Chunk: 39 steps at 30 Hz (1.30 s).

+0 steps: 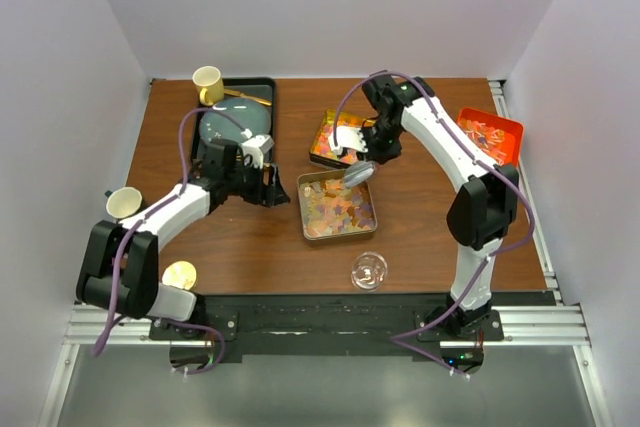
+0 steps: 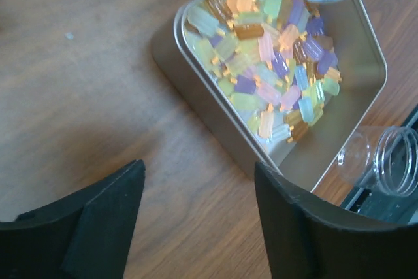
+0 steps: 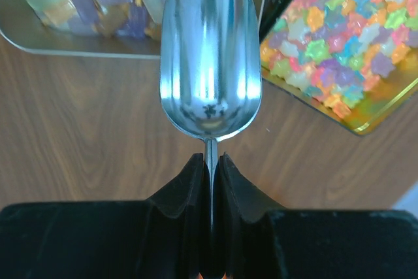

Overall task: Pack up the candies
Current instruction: Scoop the fake candies from the storage box.

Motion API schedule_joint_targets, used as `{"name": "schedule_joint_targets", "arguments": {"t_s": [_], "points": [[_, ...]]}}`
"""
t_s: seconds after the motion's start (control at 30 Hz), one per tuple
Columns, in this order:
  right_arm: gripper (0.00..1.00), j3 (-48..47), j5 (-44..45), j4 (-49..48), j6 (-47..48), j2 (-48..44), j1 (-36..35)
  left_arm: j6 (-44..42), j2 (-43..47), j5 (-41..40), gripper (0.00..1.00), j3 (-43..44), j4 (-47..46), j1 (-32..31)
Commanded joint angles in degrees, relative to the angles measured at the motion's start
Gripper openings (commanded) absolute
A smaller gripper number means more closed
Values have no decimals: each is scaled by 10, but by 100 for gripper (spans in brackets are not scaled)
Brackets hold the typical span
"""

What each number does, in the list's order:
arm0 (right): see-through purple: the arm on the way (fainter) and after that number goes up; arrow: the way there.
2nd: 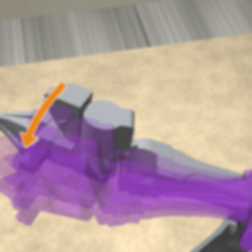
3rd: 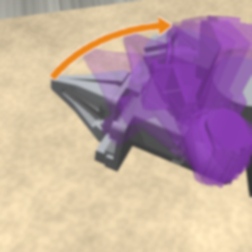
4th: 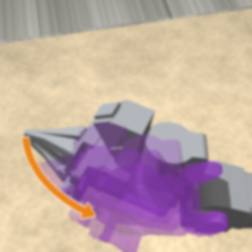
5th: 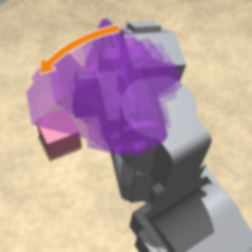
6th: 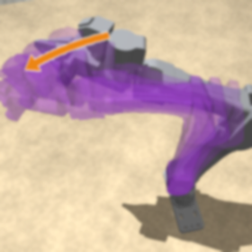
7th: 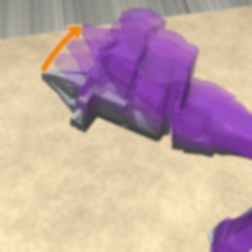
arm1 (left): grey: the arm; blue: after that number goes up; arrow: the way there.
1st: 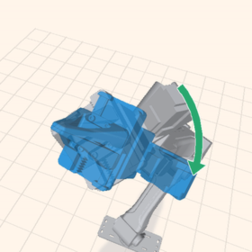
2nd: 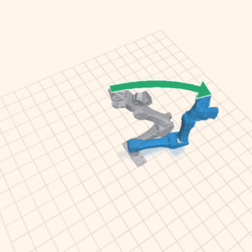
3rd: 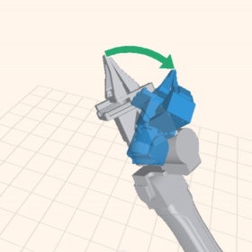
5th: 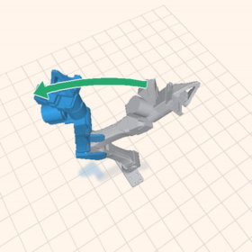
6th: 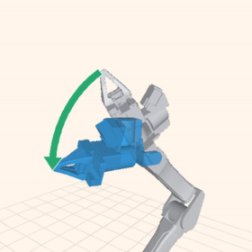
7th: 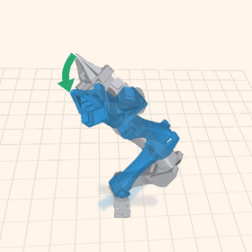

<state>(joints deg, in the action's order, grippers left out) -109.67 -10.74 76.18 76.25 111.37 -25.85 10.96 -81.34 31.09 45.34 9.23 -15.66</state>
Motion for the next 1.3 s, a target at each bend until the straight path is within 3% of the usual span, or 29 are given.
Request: {"name": "schedule_joint_targets", "arguments": {"t_s": [0.0, 0.13, 0.3, 0.37, 0.6, 0.9, 1.03, 1.27], "points": [[0, -16, 123, 67, 61, -19, -24, 55, 48, 33, 74, -82, -83, -7], [0, 16, 190, 32, 82, -32, -43, 57, 109, 1, 75, -173, -184, -41], [0, 29, 232, 18, 66, -26, -75, 19, 201, -53, 76, -277, -256, -132], [0, 55, 259, -4, 66, -28, -85, 17, 214, -102, 77, -306, -290, -154], [0, 111, 325, -53, 33, -15, -131, 47, 202, -162, 80, -308, -297, -187], [0, 92, 188, -23, -21, -20, -136, 44, 140, -191, 80, -339, -436, -242], [0, 97, 180, -26, -40, -17, -135, 31, 117, -200, 80, -342, -466, -244], [0, 23, 207, 8, -88, -5, -134, 29, 121, -207, 80, -350, -478, -244]]}}
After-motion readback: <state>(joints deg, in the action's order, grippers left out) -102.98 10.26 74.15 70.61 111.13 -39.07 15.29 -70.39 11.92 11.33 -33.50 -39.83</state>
